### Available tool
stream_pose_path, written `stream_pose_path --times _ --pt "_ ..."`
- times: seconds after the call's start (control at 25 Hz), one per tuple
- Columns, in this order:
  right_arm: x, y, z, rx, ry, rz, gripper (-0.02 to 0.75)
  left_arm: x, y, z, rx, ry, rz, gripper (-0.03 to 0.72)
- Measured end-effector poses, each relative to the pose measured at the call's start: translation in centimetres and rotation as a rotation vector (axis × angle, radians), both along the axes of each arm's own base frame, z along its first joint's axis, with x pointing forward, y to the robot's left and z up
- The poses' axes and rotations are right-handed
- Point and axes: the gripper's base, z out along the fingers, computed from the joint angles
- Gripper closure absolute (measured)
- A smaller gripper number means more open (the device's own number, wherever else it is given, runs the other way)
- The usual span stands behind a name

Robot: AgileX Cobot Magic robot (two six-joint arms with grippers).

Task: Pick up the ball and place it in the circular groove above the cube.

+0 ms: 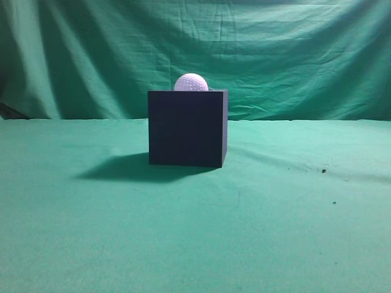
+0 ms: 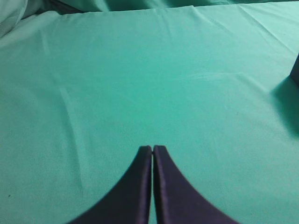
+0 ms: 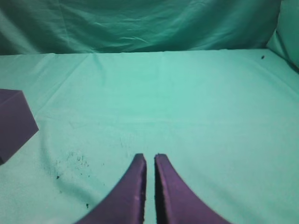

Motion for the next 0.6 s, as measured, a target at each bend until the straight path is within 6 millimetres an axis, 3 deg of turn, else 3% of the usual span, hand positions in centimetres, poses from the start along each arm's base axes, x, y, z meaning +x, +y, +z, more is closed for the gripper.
stream_pose_path --times 0.6 --pt "-0.20 -0.03 -0.80 0.005 0.088 -0.013 0.689 0.00 0.00 0.00 0.000 0.000 0.000 0.688"
